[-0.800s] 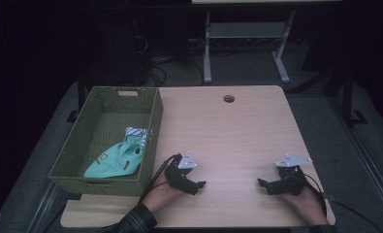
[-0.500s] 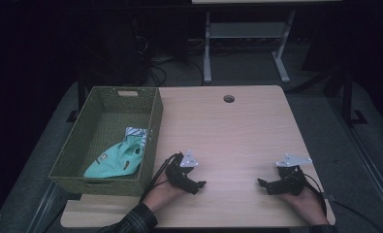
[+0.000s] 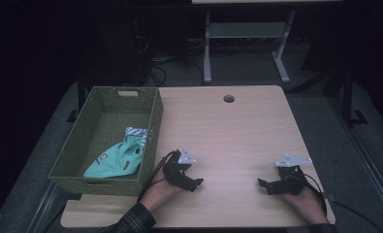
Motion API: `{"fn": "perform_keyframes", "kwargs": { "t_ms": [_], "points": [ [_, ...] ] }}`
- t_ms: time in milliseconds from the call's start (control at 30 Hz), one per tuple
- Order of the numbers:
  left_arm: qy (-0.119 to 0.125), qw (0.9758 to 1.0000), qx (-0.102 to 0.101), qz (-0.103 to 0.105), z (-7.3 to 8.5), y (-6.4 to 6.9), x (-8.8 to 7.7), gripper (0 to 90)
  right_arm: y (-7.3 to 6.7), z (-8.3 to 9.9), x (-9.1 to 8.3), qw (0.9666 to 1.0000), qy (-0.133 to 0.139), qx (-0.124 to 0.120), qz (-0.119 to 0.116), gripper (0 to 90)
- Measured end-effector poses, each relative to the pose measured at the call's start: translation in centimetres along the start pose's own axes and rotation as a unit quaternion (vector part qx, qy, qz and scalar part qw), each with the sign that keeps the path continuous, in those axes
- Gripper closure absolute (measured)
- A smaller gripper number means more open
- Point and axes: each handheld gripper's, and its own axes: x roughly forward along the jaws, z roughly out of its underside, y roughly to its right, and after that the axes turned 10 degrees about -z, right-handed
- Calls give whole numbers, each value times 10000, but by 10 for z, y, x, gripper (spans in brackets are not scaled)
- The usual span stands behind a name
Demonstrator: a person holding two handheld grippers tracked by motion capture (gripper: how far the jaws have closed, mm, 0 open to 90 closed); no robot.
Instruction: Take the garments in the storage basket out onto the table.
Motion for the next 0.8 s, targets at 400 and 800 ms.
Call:
{"fn": "perform_keyframes", "kwargs": {
  "t_ms": [400,800],
  "points": [
    [118,9998,-120,73,-5,-6,-10,129,0,0,0,10000,-4,-9,-8,31],
    [59,9999,-88,89,-9,-5,-16,129,0,0,0,10000,-4,-11,-15,31]
  ]
}}
